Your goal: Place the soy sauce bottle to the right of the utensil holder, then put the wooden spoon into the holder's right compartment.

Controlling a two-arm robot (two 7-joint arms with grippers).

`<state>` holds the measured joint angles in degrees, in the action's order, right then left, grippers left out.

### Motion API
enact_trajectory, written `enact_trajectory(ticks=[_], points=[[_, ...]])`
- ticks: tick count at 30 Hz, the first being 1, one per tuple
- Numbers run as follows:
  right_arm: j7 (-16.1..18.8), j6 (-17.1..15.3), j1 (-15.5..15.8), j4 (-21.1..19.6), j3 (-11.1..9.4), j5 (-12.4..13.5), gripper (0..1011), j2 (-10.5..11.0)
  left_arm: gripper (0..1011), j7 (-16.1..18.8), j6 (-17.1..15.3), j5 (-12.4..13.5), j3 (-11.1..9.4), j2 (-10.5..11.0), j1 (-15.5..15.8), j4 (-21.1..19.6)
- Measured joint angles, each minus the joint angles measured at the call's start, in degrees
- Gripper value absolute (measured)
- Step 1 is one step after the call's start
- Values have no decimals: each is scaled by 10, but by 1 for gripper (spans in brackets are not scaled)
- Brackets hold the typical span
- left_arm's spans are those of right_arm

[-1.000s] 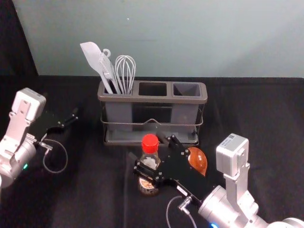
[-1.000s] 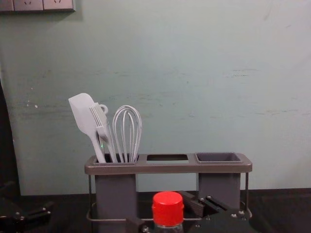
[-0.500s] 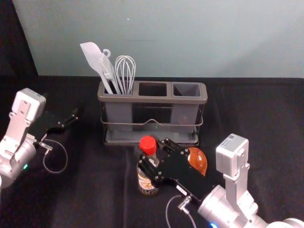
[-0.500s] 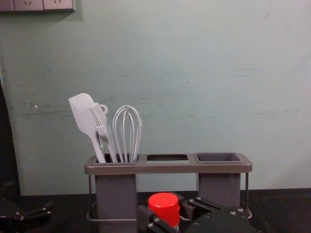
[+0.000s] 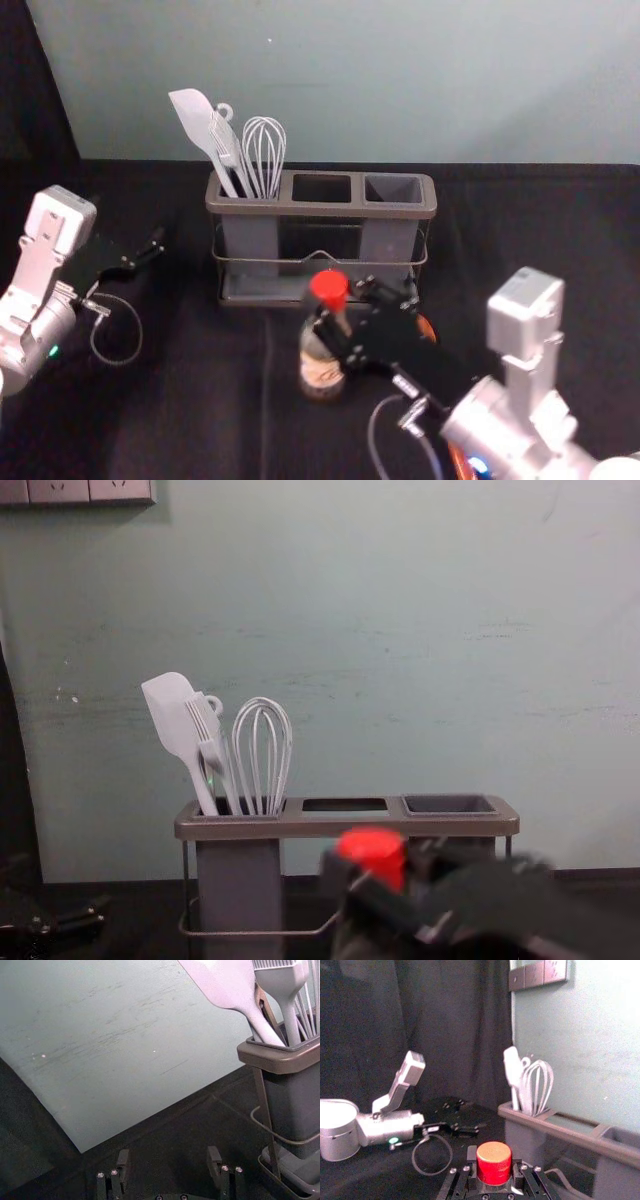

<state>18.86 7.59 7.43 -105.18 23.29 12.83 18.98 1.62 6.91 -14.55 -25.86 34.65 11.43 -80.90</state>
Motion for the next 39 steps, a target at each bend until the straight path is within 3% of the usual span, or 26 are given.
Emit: enact_trajectory(ticks=[3, 4, 7, 8, 11, 20, 24, 29, 39], points=[[5, 1, 7, -26, -26, 8, 385, 15, 1000, 0, 0, 0, 0, 0, 0, 0], [5, 1, 7, -26, -26, 8, 385, 15, 1000, 0, 0, 0, 0, 0, 0, 0], [7, 8, 17, -48, -59, 21, 385, 32, 1000, 0, 0, 0, 0, 0, 0, 0], [7, 8, 17, -48, -59, 21, 385, 32, 1000, 0, 0, 0, 0, 0, 0, 0], [7, 18, 33, -58, -95, 38, 385, 42, 1000, 0, 0, 0, 0, 0, 0, 0], [-3, 27, 58, -45, -166, 67, 385, 49, 1000, 0, 0, 0, 0, 0, 0, 0], [-15, 32, 56, -19, -180, 69, 385, 35, 1000, 0, 0, 0, 0, 0, 0, 0], [-17, 44, 40, 20, -184, 67, 385, 18, 1000, 0, 0, 0, 0, 0, 0, 0], [11, 46, -38, 106, -178, 69, 384, 9, 1000, 0, 0, 0, 0, 0, 0, 0]])
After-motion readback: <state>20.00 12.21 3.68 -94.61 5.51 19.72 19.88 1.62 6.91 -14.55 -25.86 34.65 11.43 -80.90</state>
